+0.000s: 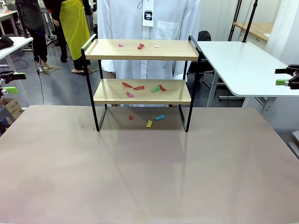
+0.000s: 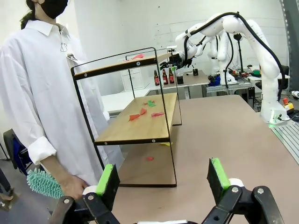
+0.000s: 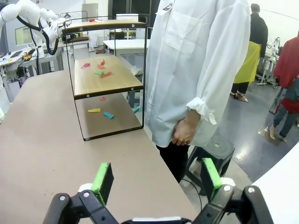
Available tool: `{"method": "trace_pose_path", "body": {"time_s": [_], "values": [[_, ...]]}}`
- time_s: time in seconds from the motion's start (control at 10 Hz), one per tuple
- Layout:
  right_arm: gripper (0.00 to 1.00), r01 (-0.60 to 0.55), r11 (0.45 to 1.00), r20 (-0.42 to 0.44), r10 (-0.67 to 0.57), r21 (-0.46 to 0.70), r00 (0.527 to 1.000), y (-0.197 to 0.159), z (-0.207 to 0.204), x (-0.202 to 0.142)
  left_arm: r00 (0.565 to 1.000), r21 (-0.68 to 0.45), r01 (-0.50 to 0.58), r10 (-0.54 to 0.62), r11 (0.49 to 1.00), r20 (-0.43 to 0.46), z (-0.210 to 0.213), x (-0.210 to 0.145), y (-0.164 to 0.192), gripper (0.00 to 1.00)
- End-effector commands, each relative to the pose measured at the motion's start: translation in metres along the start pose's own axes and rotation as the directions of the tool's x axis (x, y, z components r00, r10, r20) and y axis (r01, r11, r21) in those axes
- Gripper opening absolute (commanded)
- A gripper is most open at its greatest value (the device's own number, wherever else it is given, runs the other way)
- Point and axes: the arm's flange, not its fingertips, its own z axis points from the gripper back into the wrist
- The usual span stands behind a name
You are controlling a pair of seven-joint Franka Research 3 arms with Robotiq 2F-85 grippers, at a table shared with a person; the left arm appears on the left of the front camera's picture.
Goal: Clean the shelf.
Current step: Pick up the Duster handed by the human.
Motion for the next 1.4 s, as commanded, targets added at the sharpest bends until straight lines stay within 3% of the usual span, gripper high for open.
{"method": "trace_pose_path", "body": {"time_s": [0.0,1.3], "values": [[1.0,-0.004,1.0,-0.003,0.004,-0.004,1.0,-0.0012,0.0004,0.0019,1.0,0.001,0.003,-0.003,1.0,0.001,0.0,0.0025,-0.0005,1.0],[1.0,-0.004,1.0,-0.003,0.004,-0.004,1.0,-0.0012,0.0004,0.0019,1.0,0.001,0.003,-0.003,1.0,0.001,0.0,0.0025,-0.0005,1.0]]}}
